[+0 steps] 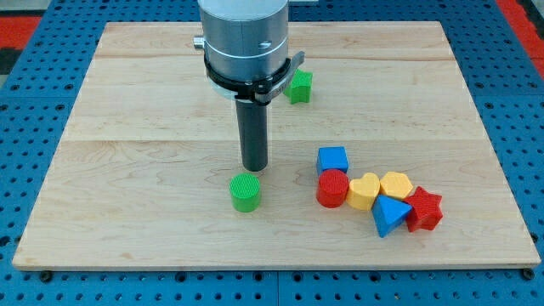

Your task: Move the green star towards upside of the green circle

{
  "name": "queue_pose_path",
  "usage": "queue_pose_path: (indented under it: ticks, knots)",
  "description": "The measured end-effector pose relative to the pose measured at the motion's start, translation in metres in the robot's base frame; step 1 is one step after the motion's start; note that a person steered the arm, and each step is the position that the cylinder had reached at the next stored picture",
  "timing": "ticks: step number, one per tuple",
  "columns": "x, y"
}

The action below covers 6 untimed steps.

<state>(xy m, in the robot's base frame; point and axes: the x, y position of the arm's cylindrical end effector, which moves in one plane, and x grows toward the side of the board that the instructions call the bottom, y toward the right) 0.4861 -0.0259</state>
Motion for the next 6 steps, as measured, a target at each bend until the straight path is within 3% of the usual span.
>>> queue_pose_path:
  ticks: [2, 3, 4, 5, 6]
  knots:
    - [0.013, -0.011]
    - [-0.046, 0.011]
    - [-0.065, 0.094]
    - [-0.09, 0.124]
    - [-0.142, 0.119]
